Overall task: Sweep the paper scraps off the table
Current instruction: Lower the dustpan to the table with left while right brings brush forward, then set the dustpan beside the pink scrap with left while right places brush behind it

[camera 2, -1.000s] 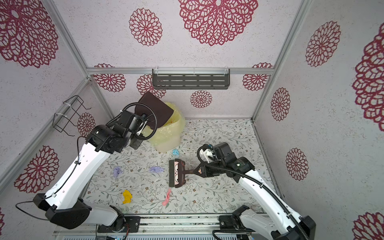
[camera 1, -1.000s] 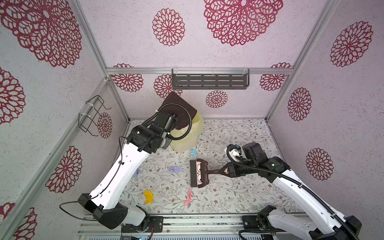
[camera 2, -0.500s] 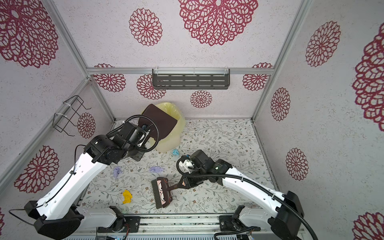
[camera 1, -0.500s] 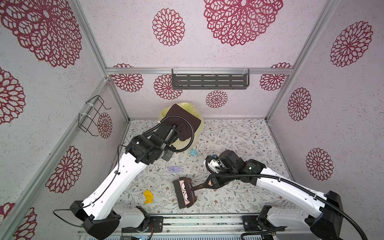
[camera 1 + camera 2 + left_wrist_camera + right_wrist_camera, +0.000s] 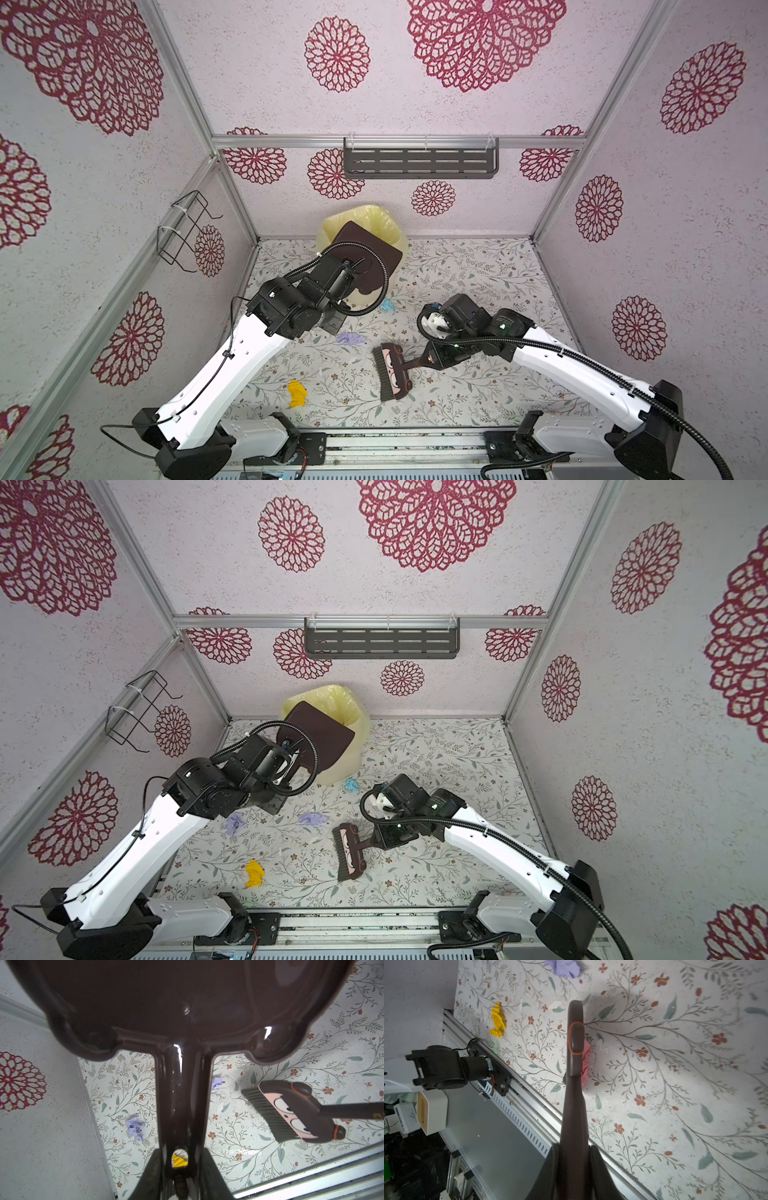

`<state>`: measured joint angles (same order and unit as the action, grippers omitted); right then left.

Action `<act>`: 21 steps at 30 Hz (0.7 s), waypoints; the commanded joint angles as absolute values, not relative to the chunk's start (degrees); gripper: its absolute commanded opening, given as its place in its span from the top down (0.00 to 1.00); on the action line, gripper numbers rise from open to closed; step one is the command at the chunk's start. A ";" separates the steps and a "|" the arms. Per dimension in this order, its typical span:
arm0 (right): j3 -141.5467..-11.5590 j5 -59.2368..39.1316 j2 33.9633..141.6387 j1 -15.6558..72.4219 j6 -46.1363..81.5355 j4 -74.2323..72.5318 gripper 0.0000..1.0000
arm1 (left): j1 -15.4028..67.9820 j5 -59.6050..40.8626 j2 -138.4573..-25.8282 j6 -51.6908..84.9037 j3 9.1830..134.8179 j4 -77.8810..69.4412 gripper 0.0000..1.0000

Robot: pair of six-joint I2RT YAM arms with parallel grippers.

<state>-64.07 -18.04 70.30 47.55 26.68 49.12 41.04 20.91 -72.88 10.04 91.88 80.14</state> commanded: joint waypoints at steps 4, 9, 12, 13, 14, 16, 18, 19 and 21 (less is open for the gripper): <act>-67.75 -9.87 65.77 39.90 20.59 60.68 1.00 | 44.19 17.75 -72.46 12.88 91.19 81.10 1.00; -72.09 -11.33 64.12 35.65 18.30 63.90 1.00 | 46.84 13.99 -73.30 16.21 89.53 81.49 1.00; -75.57 -10.80 63.65 33.28 17.02 66.79 1.00 | 48.56 10.83 -73.48 18.99 87.13 81.87 1.00; -76.65 -9.90 63.89 32.74 16.37 68.11 1.00 | 49.29 9.26 -73.56 20.07 86.09 81.56 1.00; -77.46 -8.72 64.16 32.38 15.94 69.25 1.00 | 50.29 7.98 -73.66 21.29 84.98 81.20 1.00; -78.73 -6.12 64.82 31.93 15.18 71.21 1.00 | 52.32 5.78 -73.89 23.55 82.60 80.04 1.00; -79.58 -4.06 65.22 31.57 14.69 72.51 1.00 | 54.05 4.70 -74.17 25.70 80.41 79.89 1.00; -80.10 -2.98 65.38 31.34 14.56 73.11 1.00 | 54.60 3.92 -74.18 26.86 79.00 79.85 1.00; -80.81 -0.51 65.89 31.20 14.12 74.33 1.00 | 55.35 1.48 -73.94 28.83 75.55 78.39 1.00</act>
